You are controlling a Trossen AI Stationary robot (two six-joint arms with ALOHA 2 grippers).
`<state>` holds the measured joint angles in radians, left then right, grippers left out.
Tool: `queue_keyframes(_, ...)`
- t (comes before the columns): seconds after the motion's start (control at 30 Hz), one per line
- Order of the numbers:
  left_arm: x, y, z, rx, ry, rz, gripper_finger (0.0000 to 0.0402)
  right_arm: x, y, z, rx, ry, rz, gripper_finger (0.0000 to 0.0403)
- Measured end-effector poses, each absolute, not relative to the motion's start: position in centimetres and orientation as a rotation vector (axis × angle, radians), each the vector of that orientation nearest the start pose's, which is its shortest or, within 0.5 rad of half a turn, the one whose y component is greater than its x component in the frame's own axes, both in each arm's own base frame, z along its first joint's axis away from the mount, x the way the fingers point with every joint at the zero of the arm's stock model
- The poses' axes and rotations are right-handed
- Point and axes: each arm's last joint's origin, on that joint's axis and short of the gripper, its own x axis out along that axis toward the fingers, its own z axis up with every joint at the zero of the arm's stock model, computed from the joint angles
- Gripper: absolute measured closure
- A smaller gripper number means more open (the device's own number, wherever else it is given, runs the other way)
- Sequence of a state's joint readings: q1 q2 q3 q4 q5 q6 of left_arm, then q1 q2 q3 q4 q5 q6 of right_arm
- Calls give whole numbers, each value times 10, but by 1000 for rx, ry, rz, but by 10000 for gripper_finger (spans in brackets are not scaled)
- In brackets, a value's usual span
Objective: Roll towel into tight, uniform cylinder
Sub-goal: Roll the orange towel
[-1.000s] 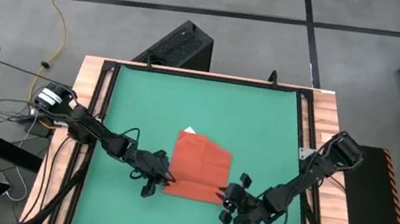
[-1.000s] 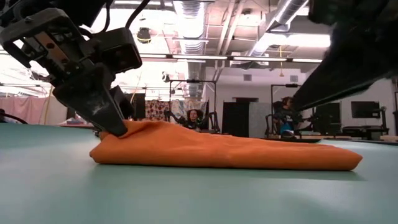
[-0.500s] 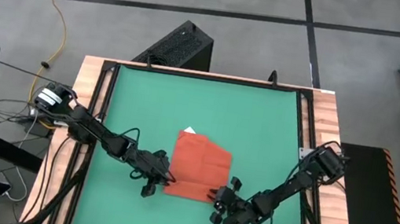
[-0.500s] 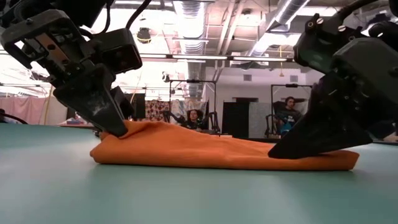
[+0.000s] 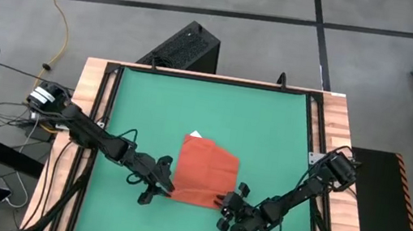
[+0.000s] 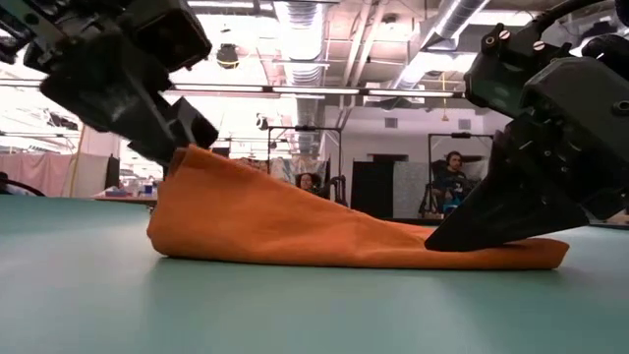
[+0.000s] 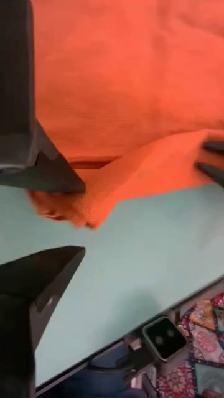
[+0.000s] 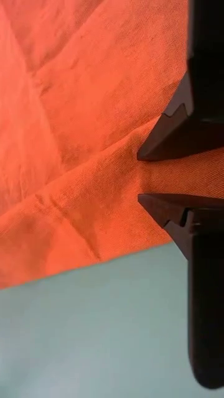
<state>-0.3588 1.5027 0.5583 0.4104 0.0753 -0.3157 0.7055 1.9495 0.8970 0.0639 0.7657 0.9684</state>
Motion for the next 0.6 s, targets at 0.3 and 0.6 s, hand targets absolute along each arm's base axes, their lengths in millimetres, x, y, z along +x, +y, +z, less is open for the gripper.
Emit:
queue_keyframes(0.3, 243, -94, 168, -311, 685, -270, 239, 273, 203, 91, 262, 625, -388, 285)
queue_keyframes(0.6, 221, -126, 185, -134, 500, -61, 338, 273, 202, 90, 258, 630, -386, 285)
